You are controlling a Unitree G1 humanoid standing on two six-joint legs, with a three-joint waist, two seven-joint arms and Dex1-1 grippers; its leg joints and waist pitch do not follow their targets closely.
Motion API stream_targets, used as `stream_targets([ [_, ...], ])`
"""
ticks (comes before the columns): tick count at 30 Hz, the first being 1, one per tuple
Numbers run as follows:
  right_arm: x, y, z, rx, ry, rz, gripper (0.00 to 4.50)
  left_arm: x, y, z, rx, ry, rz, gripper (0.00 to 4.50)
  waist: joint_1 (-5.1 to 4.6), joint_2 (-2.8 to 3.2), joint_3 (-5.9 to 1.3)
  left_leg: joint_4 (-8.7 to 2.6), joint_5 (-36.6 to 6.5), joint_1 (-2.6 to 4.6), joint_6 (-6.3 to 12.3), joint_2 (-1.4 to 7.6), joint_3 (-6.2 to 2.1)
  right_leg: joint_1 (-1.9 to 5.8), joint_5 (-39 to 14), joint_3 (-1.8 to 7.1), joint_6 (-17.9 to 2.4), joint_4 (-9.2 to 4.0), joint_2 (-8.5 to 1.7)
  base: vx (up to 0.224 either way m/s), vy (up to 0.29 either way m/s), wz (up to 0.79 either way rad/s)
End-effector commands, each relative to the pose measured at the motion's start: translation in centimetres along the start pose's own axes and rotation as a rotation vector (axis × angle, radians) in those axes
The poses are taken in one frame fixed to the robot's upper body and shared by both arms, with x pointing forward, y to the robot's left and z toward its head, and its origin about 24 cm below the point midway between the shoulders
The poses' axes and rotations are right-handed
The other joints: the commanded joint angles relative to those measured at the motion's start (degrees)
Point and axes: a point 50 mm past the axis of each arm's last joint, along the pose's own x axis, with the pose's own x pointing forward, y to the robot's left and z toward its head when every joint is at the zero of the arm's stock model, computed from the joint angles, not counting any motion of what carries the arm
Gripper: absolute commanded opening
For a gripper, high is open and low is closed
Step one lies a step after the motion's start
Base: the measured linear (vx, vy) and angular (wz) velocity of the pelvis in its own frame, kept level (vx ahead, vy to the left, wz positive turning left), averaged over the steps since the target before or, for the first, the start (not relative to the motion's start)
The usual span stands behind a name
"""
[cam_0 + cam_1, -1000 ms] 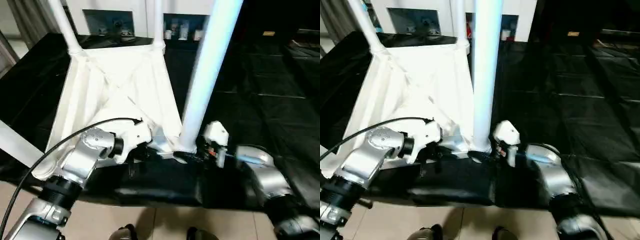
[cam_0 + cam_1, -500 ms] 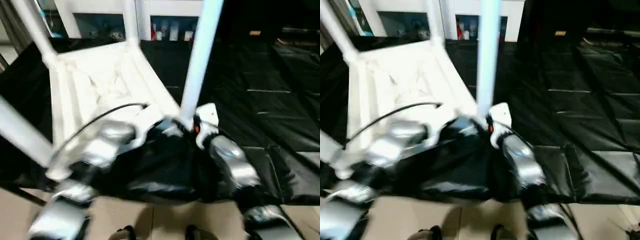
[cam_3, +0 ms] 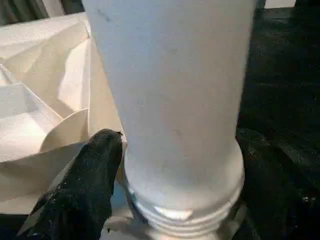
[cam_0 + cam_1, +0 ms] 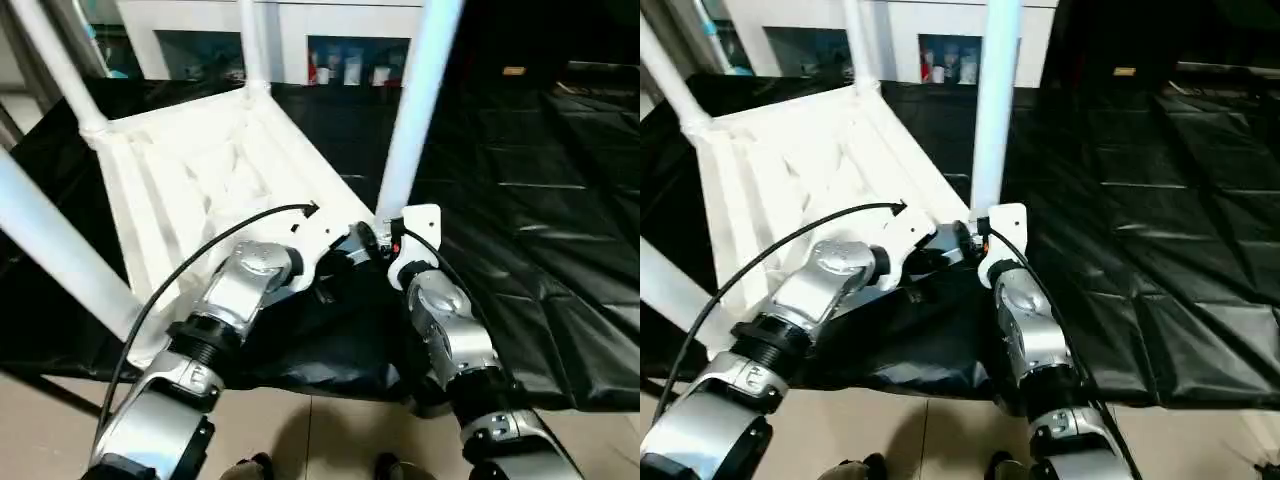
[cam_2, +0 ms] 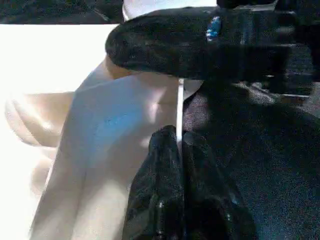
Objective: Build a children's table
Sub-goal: Rotate leg to tighten
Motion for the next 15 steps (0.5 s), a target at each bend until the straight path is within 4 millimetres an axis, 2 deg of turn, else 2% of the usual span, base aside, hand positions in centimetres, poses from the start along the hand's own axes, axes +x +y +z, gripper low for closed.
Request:
stream_targets([
  [1,-0.3,0.8,-1.3,0.007,0.051,0.076,3.9,0.2,-1.0,-3.2,-0.098,0.051,-0.033,0.0,0.06,-1.16,-1.82,-4.84,-23.2,0.52,2.28,2.01,-1.4,1.08,-32.8,1.11,-4.1,-4.22,-1.96,0.0,0.0,0.0],
  [4,-0.5,-0.2,-0.6,-0.104,0.028,0.128,4.21,-0.4,-0.8,-3.5,-0.086,0.045,-0.059,0.0,0.09,-1.22,-1.83,-4.75,-21.8,0.53,2.33,2.02,-1.23,1.08,-32.0,1.13,-4.5,-4.2,-1.93,0.0,0.0,0.0],
  [6,-0.8,-0.8,-0.2,-0.128,0.015,0.189,4.21,-0.8,-0.8,-3.6,-0.076,0.038,-0.081,0.0,0.39,-1.14,-2.1,-4.47,-19.5,0.77,3.01,2.16,-0.91,1.15,-27.5,1.28,-6.2,-3.85,-1.81,0.0,0.0,0.0],
  [7,-1.4,-1.3,0.2,-0.148,0.007,0.289,4.21,-1.4,-0.7,-3.8,-0.061,0.03,-0.112,0.0,0.49,-1.28,-2.12,-4.42,-18.3,0.37,3.74,2.23,-0.83,1.59,-24.4,1.24,-7.1,-3.44,-1.73,0.0,0.0,0.0],
  [8,-1.4,-1.3,0.2,-0.148,0.007,0.289,4.21,-1.4,-0.7,-3.8,-0.061,0.03,-0.112,0.0,0.53,-1.3,-2.19,-4.31,-17.4,0.18,4.06,2.26,-0.8,1.81,-22.6,1.26,-7.6,-3.1,-1.72,0.0,0.0,0.0],
  [9,-1.8,-1.7,0.5,-0.156,0.003,0.359,4.21,-1.8,-0.7,-3.9,-0.05,0.025,-0.133,0.0,0.7,-1.12,-2.09,-4.14,-17.2,0.58,4.68,2.29,-0.45,1.43,-20.5,1.36,-8.8,-3.12,-1.55,0.0,0.0,0.0],
  [10,-1.8,-1.7,0.5,-0.156,0.003,0.359,4.21,-1.8,-0.7,-3.9,-0.05,0.025,-0.133,0.0,0.67,-1.28,-2.16,-3.92,-17.2,0.67,4.91,2.32,-0.26,1.35,-19.5,1.48,-9.3,-2.99,-1.5,0.0,0.0,0.0],
  [11,-2.6,-2.1,0.8,-0.179,-0.003,0.464,4.21,-2.4,-0.8,-4.0,-0.03,0.009,-0.186,0.0,0.65,-1.56,-2.11,-3.78,-16.4,0.58,5.44,2.22,-0.17,1.61,-18.2,1.47,-10.2,-2.71,-1.49,0.0,0.0,0.0],
  [12,-3.5,-2.5,1.1,-0.217,-0.001,0.56,4.21,-3.1,-1.0,-4.3,-0.009,0.012,-0.252,0.0,0.97,-1.54,-2.23,-3.55,-15.0,0.52,6.59,2.32,-0.12,1.82,-18.2,1.49,-10.4,-2.46,-1.66,0.0,0.0,0.0],
  [14,-4.5,-2.8,1.3,-0.254,0.01,0.682,4.21,-4.2,-1.3,-4.7,0.022,0.024,-0.341,0.0,1.16,-1.31,-2.34,-3.25,-13.3,0.65,7.32,2.49,0.04,1.67,-16.2,1.58,-11.0,-2.16,-1.59,0.064,-0.043,0.06],
  [15,-4.5,-2.8,1.3,-0.254,0.01,0.682,4.21,-4.2,-1.3,-4.7,0.022,0.024,-0.341,0.0,1.13,-1.4,-2.46,-2.9,-11.7,0.61,7.93,2.41,0.27,1.63,-13.6,1.62,-12.1,-1.82,-1.4,0.069,-0.046,0.06],
])
